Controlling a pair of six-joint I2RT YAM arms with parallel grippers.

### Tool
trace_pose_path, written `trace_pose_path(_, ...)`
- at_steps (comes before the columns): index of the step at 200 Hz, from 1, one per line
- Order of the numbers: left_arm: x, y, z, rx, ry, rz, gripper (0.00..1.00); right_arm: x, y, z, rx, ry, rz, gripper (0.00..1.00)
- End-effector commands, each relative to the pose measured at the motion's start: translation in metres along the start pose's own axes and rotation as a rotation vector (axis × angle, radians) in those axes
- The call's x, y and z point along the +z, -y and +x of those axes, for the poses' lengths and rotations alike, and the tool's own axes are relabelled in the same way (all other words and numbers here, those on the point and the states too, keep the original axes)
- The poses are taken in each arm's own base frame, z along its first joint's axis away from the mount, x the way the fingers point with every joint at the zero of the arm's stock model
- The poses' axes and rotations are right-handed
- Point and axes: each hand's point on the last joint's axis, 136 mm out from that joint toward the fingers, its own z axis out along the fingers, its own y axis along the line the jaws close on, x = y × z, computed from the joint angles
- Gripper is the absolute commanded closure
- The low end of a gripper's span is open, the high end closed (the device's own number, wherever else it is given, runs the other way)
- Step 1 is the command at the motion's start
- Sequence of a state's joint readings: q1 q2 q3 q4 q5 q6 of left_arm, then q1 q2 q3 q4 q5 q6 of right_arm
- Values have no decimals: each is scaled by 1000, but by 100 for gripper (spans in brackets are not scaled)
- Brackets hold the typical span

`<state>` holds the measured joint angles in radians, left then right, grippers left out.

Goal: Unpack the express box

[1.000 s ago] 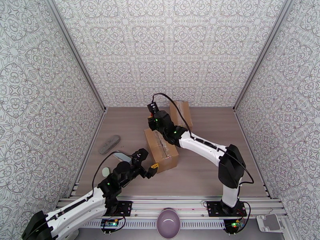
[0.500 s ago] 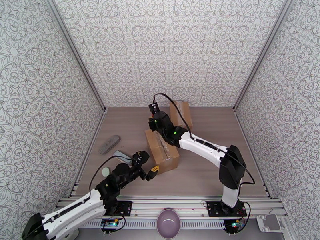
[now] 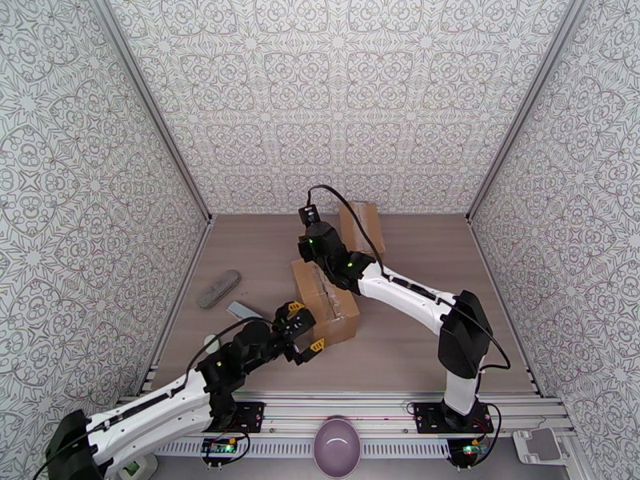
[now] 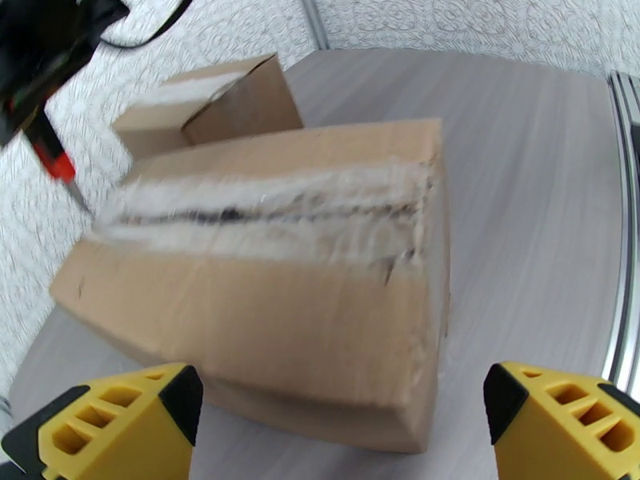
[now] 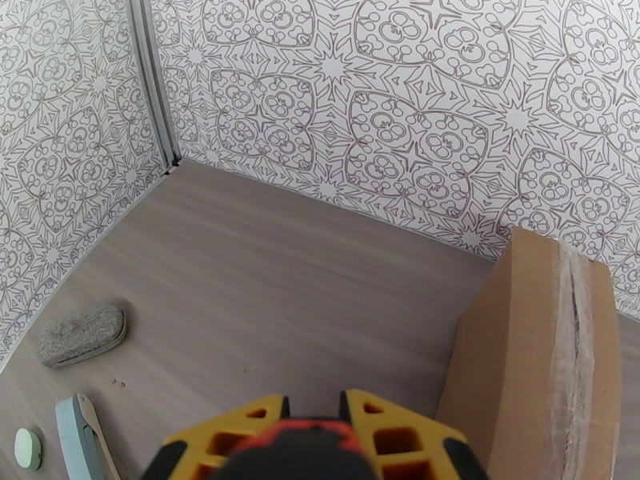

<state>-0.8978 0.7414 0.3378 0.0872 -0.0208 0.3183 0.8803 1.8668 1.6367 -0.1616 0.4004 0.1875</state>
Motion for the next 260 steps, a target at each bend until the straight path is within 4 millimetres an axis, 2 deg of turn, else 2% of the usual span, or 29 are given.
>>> trace_pose_path(1, -2, -8, -34, 110, 90, -23, 1, -8, -1, -5, -3, -13, 9, 100)
trace_pose_path(28, -3, -10, -48, 155, 122, -29, 1, -8, -1, -4, -6, -18, 10, 100)
trace_pose_path(74, 14, -5, -39, 197, 75, 11, 1, -8, 0, -3, -10, -21, 11, 100)
trace_pose_path(164, 28, -3, -24, 194, 26, 11, 19, -11, 0, -2, 16, -35, 9, 100)
trace_pose_path(260, 32, -1, -9, 173, 14, -46, 36, -20, 5, 6, 68, -56, 34, 100)
